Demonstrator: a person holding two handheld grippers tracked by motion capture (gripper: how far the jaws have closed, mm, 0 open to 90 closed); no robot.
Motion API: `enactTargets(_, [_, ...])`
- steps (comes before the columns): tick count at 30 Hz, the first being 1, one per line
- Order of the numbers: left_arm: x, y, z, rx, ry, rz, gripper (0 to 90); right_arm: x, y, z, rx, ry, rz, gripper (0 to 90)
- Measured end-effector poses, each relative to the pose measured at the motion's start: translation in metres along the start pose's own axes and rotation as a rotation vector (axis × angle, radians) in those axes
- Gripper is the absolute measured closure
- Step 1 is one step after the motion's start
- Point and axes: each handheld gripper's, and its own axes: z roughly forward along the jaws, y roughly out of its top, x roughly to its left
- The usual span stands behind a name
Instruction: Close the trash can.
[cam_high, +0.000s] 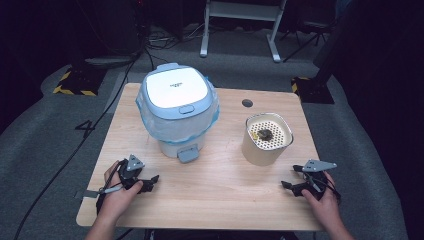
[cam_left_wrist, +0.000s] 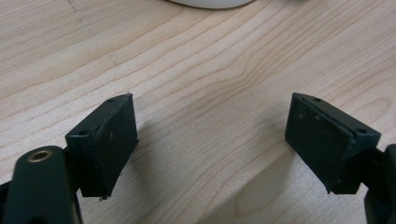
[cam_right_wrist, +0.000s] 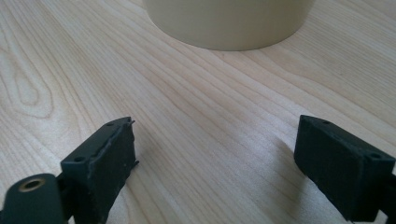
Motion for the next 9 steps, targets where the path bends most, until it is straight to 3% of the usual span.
enactTargets(9, [-0.0007,0.0,0.0003,0.003,0.013,-0.011,14.8,0.0,0.0,0.0,0.0,0.0,0.0,12.6])
